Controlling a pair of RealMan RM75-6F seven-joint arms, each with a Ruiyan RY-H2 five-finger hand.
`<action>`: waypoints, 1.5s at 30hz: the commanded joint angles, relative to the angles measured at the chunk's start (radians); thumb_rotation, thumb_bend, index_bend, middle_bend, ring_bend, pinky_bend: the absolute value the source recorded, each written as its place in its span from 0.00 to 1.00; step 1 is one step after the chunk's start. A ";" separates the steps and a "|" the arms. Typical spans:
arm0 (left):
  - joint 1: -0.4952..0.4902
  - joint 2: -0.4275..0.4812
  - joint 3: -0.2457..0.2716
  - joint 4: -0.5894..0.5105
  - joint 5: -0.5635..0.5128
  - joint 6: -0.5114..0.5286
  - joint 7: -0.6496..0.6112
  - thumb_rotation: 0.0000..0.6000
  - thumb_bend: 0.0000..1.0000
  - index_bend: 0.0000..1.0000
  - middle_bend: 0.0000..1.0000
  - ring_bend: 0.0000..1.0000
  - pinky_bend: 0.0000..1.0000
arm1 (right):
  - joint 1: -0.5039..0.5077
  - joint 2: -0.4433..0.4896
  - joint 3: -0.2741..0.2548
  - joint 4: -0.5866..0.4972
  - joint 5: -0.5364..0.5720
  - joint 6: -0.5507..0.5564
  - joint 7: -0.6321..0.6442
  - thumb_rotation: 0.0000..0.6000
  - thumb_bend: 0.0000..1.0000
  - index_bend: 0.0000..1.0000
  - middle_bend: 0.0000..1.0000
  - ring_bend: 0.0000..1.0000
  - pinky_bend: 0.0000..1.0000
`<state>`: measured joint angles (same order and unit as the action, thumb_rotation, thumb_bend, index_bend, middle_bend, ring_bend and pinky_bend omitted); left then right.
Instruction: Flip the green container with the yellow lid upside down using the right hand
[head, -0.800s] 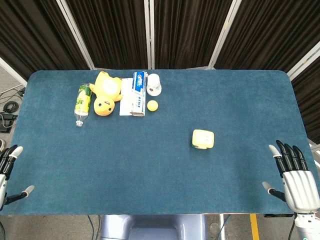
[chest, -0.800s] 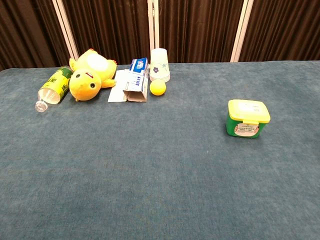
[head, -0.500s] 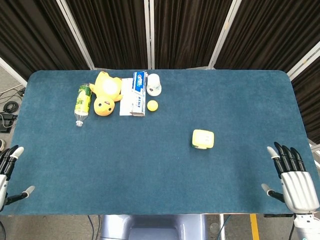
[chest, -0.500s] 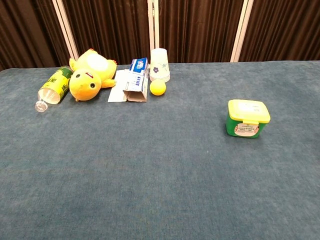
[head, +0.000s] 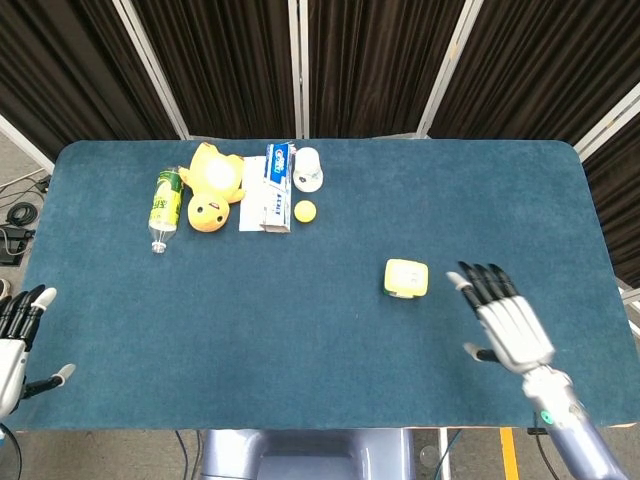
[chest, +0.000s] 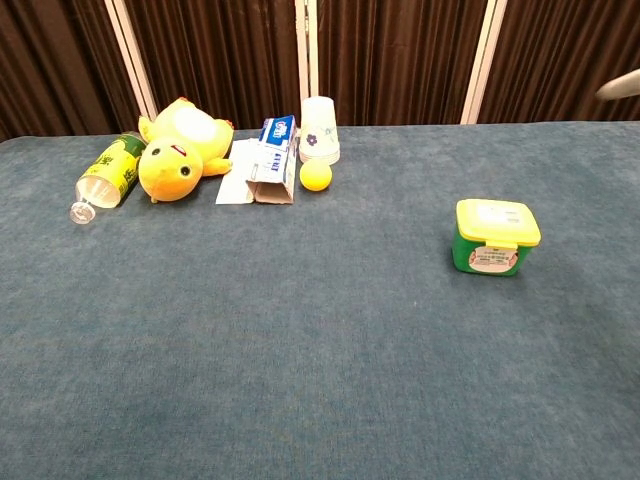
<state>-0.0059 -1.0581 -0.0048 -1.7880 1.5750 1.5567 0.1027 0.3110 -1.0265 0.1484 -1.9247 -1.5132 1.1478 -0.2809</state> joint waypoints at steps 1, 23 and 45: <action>-0.003 -0.009 -0.003 0.010 -0.010 -0.007 0.016 1.00 0.00 0.00 0.00 0.00 0.00 | 0.194 -0.058 0.083 -0.001 0.161 -0.231 -0.086 1.00 0.00 0.02 0.01 0.00 0.01; -0.027 -0.025 -0.038 0.018 -0.108 -0.054 0.035 1.00 0.00 0.00 0.00 0.00 0.00 | 0.670 -0.437 -0.026 0.322 0.888 -0.262 -0.801 1.00 0.02 0.08 0.15 0.07 0.16; -0.042 -0.025 -0.041 0.031 -0.137 -0.082 0.016 1.00 0.00 0.00 0.00 0.00 0.00 | 0.749 -0.503 -0.118 0.445 0.950 -0.196 -0.865 1.00 0.23 0.47 0.58 0.54 0.70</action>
<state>-0.0478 -1.0829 -0.0455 -1.7574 1.4377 1.4748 0.1186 1.0606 -1.5315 0.0309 -1.4793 -0.5580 0.9524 -1.1531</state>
